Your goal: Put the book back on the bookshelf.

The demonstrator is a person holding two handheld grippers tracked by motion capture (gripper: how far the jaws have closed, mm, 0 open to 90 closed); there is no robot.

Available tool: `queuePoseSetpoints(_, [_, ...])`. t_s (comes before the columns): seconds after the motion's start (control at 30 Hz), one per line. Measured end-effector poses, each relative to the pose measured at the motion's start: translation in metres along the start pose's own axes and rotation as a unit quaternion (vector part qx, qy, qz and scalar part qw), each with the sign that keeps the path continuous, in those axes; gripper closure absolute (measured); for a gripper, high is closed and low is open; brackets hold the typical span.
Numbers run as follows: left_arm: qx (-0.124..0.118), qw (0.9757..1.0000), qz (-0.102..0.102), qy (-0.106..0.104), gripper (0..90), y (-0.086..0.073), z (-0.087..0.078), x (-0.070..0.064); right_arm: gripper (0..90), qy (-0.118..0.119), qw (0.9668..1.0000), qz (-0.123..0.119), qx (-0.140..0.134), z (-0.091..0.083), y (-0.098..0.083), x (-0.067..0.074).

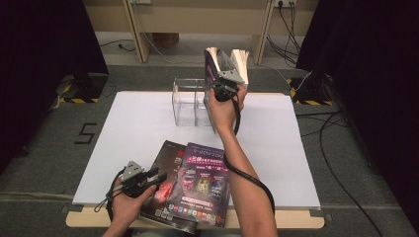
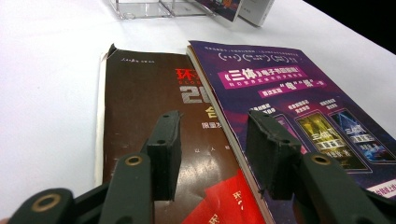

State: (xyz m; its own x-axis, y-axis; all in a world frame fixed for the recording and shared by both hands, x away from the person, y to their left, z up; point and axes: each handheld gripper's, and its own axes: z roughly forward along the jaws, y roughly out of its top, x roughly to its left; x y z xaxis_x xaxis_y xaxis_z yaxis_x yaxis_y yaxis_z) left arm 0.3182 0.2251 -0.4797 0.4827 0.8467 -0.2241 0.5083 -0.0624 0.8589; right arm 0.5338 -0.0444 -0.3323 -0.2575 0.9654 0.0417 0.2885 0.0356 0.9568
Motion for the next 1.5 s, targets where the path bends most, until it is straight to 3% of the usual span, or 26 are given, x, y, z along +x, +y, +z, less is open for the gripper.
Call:
queuePoseSetpoints(0.53, [0.001, 1.0, 0.0, 0.0, 54.7, 0.0, 0.0, 0.001, 83.0, -0.013, 0.9997, -0.005, -0.019, 0.007, -0.011, 0.002])
queuePoseSetpoints(0.77, [0.001, 1.0, 0.0, -0.001, 54.7, -0.001, 0.0, -0.001, 78.6, -0.024, 0.9995, -0.02, -0.003, 0.005, -0.011, 0.002])
queuePoseSetpoints(1.1, [0.004, 1.0, 0.002, -0.002, 54.7, -0.002, 0.001, -0.002, 68.4, -0.013, 0.9995, -0.024, 0.015, 0.002, -0.011, -0.001])
queuePoseSetpoints(1.5, [0.007, 1.0, 0.003, -0.006, 54.4, -0.002, 0.003, -0.005, 64.4, 0.004, 0.9995, -0.014, 0.029, -0.009, -0.015, -0.005])
